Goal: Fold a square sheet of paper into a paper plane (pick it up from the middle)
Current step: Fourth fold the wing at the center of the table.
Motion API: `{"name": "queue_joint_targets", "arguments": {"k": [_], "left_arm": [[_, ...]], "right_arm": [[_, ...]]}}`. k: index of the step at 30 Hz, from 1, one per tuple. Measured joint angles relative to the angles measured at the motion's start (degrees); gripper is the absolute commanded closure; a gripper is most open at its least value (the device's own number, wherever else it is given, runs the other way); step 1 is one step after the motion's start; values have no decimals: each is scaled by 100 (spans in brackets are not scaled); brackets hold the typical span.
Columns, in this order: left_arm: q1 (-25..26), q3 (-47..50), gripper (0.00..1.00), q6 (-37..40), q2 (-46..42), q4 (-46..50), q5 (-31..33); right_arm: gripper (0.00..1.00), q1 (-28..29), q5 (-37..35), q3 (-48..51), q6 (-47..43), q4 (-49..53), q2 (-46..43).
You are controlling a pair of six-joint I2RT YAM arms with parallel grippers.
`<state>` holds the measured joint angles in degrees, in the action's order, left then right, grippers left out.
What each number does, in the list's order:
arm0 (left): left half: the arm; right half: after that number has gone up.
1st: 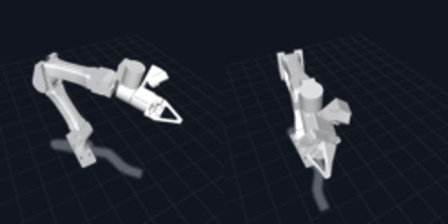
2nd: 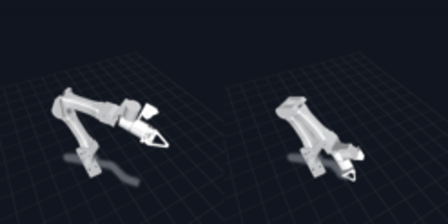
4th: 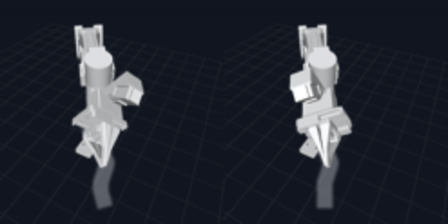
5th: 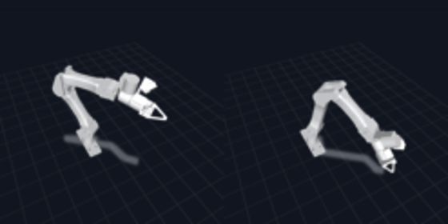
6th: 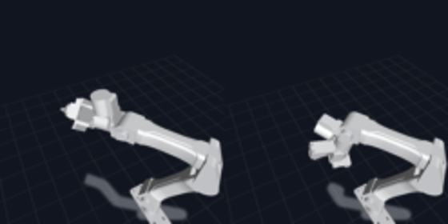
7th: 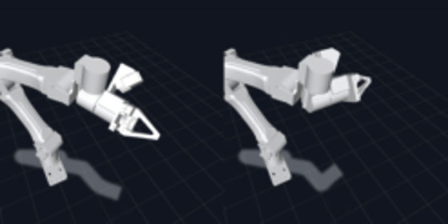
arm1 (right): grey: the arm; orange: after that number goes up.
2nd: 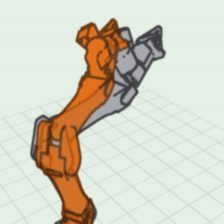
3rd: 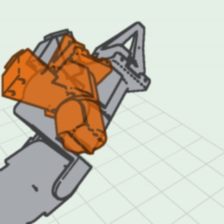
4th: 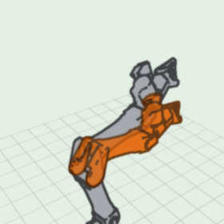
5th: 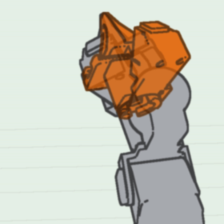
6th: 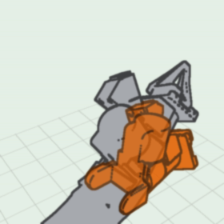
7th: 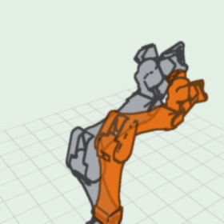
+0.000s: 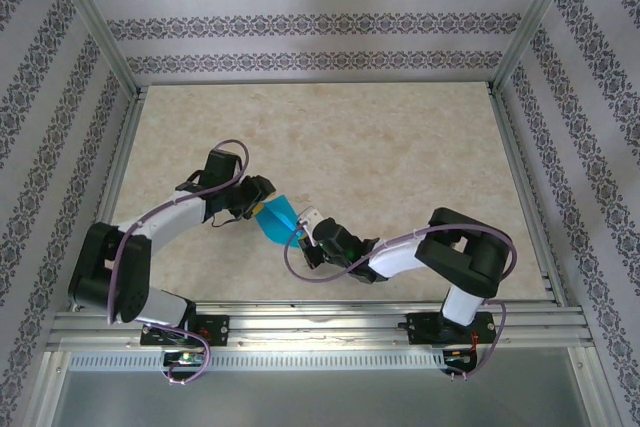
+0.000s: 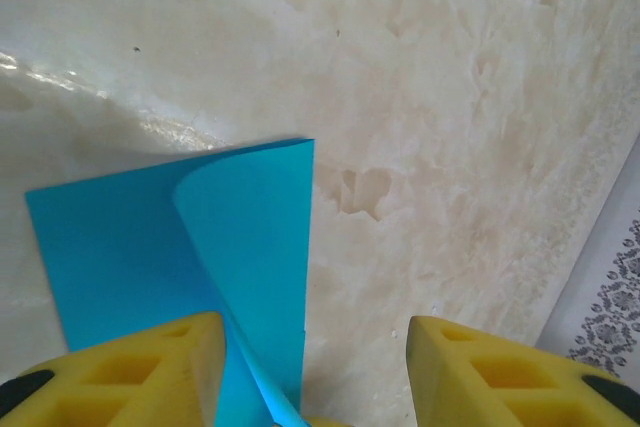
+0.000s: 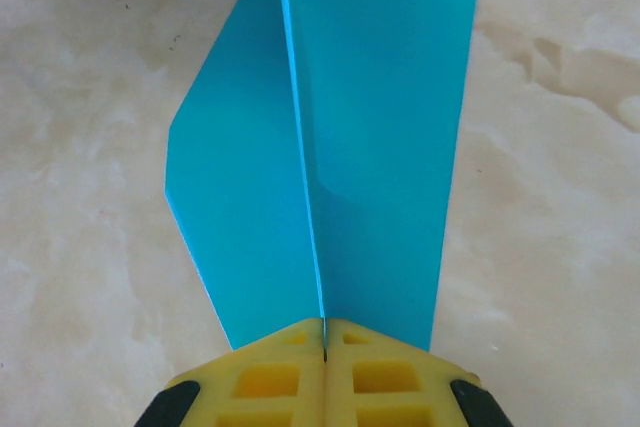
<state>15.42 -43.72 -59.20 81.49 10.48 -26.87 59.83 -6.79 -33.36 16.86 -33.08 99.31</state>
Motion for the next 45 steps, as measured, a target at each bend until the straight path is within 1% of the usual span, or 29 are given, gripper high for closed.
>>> {"name": "queue_joint_targets", "arguments": {"k": [4, 8, 13, 16, 22, 28, 32, 38, 41, 45], "left_arm": [[0, 0, 49, 140, -225, 232, 190], [0, 2, 53, 232, -367, 326, 280], [0, 63, 56, 289, -400, 326, 271], [0, 142, 61, 317, -398, 326, 229], [0, 195, 72, 352, -398, 267, 94], [0, 282, 75, 348, -398, 20, 11], [0, 372, 80, 350, -396, -68, -15], [0, 376, 83, 352, -293, -238, -177], [0, 387, 85, 350, -258, -339, -251], [0, 393, 85, 400, -258, -409, -308]], "right_arm": [[97, -74, 219, -160, 378, 22, 118], [96, -166, 431, -404, 664, 210, 299], [96, -199, 542, -645, 911, 435, 435], [97, -247, 715, -785, 1115, 595, 481], [97, -472, 1246, -1226, 1659, 868, 743], [99, -717, 1827, -1331, 2203, 841, 846], [99, -852, 2197, -1329, 2527, 787, 868], [99, -1025, 2673, -1329, 2944, 636, 957], [99, -1051, 2763, -1325, 3069, 581, 981], [98, -1060, 2839, -1325, 3171, 529, 1005]]}}
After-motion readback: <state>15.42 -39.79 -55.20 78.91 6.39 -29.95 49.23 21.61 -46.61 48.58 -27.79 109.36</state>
